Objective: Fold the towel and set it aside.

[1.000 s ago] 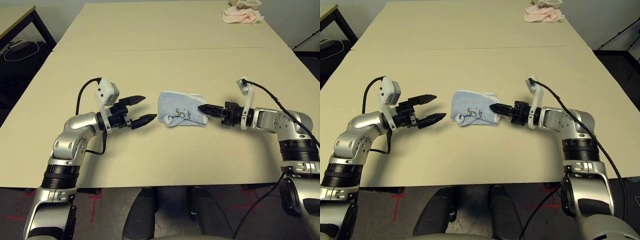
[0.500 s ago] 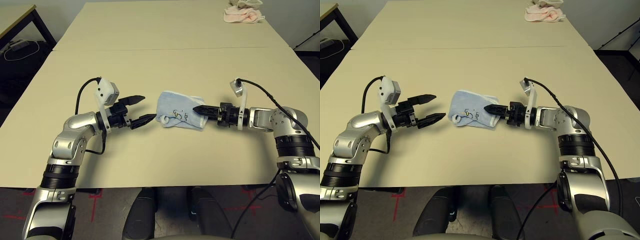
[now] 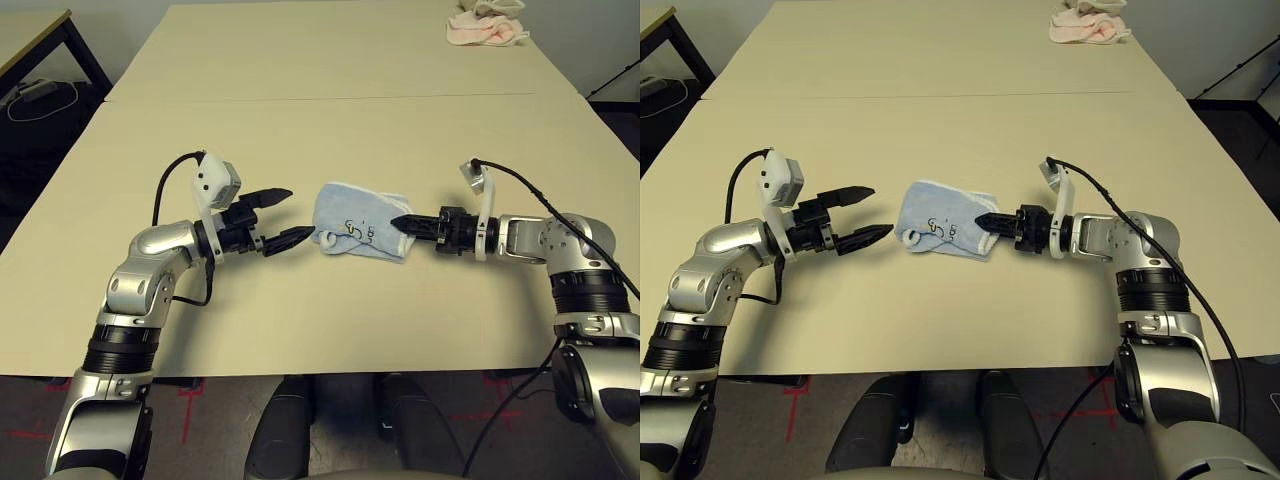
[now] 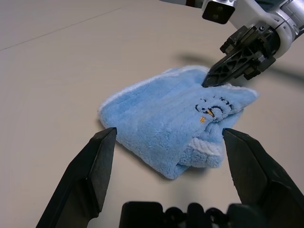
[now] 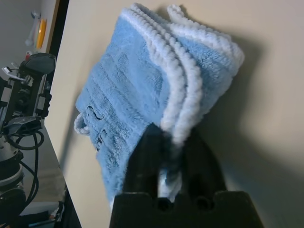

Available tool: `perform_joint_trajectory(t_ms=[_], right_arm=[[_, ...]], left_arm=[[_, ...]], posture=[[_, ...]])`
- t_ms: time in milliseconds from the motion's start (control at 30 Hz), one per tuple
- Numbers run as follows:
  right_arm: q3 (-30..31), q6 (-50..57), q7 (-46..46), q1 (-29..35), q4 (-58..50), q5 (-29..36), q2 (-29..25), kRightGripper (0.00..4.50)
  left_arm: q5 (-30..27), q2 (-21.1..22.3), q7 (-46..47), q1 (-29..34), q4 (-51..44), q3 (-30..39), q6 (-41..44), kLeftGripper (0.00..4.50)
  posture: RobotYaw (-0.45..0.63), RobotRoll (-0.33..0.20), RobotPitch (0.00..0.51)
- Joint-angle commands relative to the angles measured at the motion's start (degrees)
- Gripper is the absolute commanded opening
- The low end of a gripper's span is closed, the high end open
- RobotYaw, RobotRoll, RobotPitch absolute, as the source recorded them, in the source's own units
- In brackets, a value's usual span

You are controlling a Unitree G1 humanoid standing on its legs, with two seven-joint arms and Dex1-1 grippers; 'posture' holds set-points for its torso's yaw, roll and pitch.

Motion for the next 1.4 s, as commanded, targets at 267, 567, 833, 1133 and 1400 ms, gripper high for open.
perform_joint_trajectory(t_ms=[267, 567, 833, 1133, 1400], right_arm=[[-1.10, -4.18, -0.31, -1.95, -0.31, -1.14, -0.99, 0.02], [-1.84, -10.56, -0.77, -4.92, 1.42, -2.90, -2.52, 0.02], [-4.44, -25.75, -7.01, -6.93, 8.27, -8.42, -1.57, 0.02], [-9.13, -36.87, -17.78, -5.42, 9.15, -11.03, 1.74, 0.02], [-11.15, -42.61, -24.75, -4.42, 9.89, -13.15, 2.29, 0.02]], left_arm=[[0.55, 0.37, -0.39, 0.02, 1.00, -0.63, -0.27, 4.50], [0.86, 0.24, -0.77, -0.79, 2.17, -1.03, -0.65, 4.50], [1.15, 0.25, -0.99, -1.44, 2.84, -1.05, -0.80, 4.50], [3.31, -3.87, 8.50, -2.76, 7.09, 2.01, -3.21, 4.50], [0.04, -4.69, 4.81, -2.18, 8.03, 3.16, -6.15, 4.50]], posture=[[0.12, 0.000, 0.148], [0.10, 0.000, 0.140], [0.09, 0.000, 0.137], [0.06, 0.000, 0.142], [0.06, 0.000, 0.144]])
